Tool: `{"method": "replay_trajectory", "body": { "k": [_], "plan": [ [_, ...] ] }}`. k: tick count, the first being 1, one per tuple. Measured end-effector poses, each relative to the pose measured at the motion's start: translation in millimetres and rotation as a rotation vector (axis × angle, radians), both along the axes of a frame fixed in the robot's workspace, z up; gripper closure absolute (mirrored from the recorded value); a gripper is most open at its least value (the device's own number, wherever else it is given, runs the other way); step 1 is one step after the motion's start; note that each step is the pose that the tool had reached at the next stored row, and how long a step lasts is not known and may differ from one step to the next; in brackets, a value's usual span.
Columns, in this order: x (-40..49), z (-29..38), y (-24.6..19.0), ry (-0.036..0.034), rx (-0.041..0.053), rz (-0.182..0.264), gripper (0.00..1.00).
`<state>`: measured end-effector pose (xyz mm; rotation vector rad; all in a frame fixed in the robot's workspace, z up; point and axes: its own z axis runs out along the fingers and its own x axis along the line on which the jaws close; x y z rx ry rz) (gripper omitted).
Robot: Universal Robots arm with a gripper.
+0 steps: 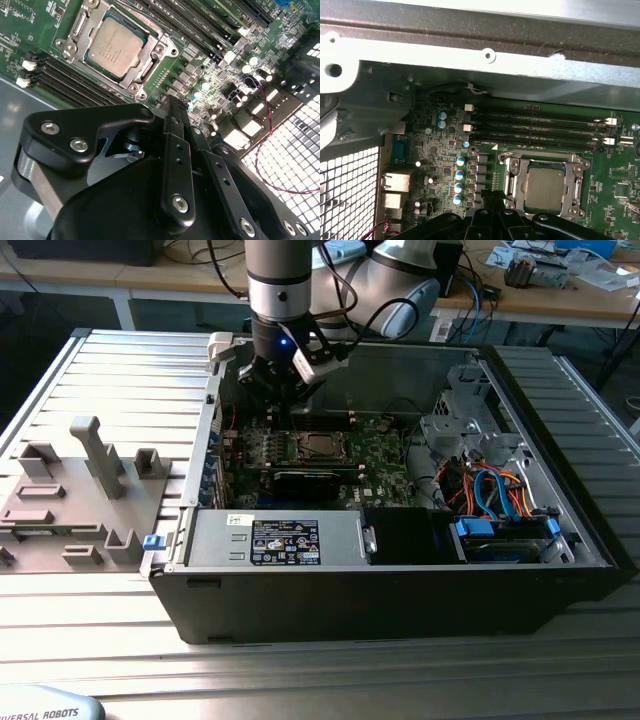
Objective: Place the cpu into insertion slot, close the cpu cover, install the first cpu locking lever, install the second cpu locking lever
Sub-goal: 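Install the first cpu locking lever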
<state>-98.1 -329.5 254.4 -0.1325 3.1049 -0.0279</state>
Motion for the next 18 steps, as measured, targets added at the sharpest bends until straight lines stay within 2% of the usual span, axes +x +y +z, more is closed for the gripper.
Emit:
{"method": "replay_trajectory", "body": {
  "k": [11,18],
  "plan": [
    [-1.8,-0.3,0.0,-0.0001,0.0001,0.0,0.89],
    [-7.7,-0.3,0.8,0.0,0.0,0.0,0.89]
  ]
}}
